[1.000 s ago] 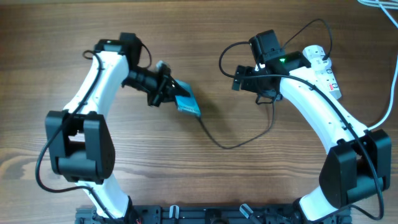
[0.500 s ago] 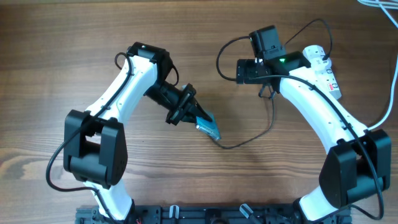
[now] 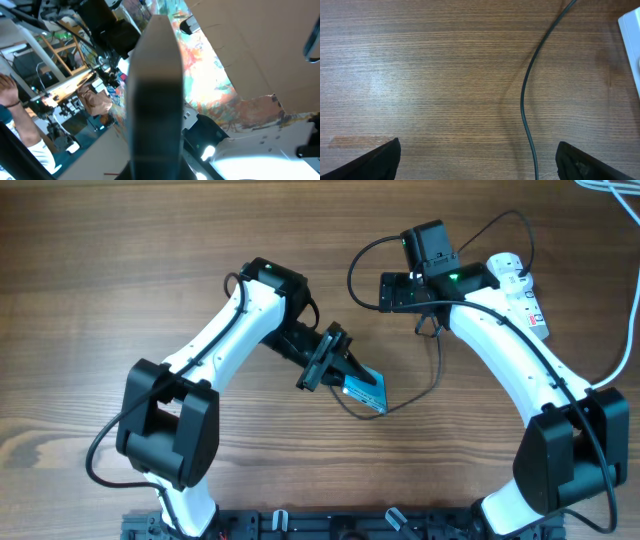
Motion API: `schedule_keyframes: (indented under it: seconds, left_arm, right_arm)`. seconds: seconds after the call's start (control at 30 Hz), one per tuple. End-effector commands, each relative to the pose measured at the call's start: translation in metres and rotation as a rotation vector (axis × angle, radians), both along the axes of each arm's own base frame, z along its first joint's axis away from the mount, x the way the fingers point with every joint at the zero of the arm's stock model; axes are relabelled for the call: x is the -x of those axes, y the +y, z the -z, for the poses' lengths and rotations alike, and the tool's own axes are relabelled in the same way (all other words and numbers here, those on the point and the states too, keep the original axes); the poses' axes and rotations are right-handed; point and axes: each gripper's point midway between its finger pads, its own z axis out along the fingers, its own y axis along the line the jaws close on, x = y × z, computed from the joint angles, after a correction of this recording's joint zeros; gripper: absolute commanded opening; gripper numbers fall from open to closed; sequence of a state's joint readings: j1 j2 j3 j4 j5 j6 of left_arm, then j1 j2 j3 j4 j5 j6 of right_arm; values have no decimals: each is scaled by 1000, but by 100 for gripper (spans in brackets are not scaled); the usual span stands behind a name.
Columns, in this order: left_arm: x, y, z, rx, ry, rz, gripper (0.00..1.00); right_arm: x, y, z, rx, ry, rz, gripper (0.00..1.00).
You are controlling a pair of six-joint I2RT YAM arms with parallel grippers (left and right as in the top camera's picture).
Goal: Plug charger to phone and switch on socket
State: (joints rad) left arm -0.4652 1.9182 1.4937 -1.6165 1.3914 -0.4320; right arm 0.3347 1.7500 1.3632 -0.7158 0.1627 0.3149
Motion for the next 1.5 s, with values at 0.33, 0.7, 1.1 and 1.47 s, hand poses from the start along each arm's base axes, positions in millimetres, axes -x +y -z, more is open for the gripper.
schedule_keyframes:
  seconds: [0.33, 0.7, 1.1, 1.47]
  left_arm:
    - [16, -6, -20, 24, 46, 15, 4]
    - [17, -5, -19, -107, 240, -14, 4]
    - [18, -4, -16, -124, 237, -9, 9]
    - [18, -4, -16, -162, 296, -20, 4]
  right_arm:
    - [-3, -4, -3, 22, -17, 2, 100]
    - [-3, -4, -3, 23, -17, 2, 100]
    - [-3, -4, -3, 23, -17, 2, 100]
    - [-3, -4, -3, 22, -17, 2, 100]
